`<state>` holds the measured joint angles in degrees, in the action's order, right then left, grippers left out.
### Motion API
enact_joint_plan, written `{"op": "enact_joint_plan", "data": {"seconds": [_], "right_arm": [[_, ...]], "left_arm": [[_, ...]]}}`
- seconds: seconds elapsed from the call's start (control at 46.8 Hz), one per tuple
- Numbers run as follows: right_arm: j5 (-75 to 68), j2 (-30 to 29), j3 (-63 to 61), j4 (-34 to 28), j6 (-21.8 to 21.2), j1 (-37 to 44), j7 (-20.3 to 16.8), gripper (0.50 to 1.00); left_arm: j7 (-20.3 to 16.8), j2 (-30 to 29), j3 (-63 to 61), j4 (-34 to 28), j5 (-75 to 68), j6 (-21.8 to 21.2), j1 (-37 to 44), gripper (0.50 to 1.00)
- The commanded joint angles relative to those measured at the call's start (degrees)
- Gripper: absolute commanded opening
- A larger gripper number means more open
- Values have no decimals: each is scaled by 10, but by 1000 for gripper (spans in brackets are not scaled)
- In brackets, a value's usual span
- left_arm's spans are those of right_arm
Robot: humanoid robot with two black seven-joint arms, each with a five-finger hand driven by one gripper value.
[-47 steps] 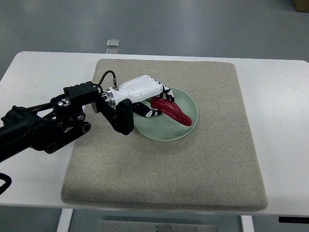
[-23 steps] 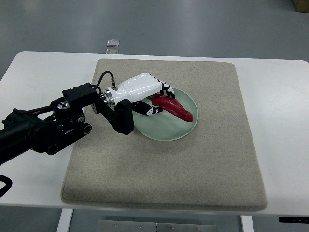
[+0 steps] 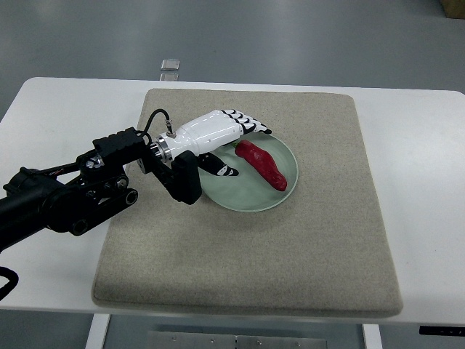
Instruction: Place red pepper on plate with left hand
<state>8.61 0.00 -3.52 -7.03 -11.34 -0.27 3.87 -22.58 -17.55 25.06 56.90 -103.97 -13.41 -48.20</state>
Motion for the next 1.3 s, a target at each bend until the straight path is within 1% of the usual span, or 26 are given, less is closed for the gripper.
{"op": "enact_joint_plan", "data": {"seconds": [0.0,0.021,0.085,0.128,0.192,0.491,0.555,0.811,0.961,1.153,1.281], "right_arm": [[0,0,0,0,0,-1,0,932],[0,0,0,0,0,0,0,932],[0,0,0,0,0,0,0,932],[0,0,0,0,0,0,0,932],[0,0,0,0,0,0,0,932],[0,0,0,0,0,0,0,932],[0,0,0,0,0,0,0,932],[0,0,0,0,0,0,0,932],[0,0,0,0,0,0,0,932],[0,0,0,0,0,0,0,932],[0,0,0,0,0,0,0,932]], "left_arm": [[0,1,2,1,27,-33,-1,947],[0,1,2,1,41,-42,-1,960],[0,1,1,1,91,-66,-1,964],[0,1,1,1,125,-75,-1,966],[0,1,1,4,180,-86,0,992],[0,-7,12,8,394,-152,2,992],[0,-10,23,7,445,-158,2,992],[1,-11,69,6,681,-158,3,994],[1,-10,90,3,809,-144,3,996],[1,-6,103,1,911,-102,14,996],[1,-2,156,1,958,-64,43,996]]}}
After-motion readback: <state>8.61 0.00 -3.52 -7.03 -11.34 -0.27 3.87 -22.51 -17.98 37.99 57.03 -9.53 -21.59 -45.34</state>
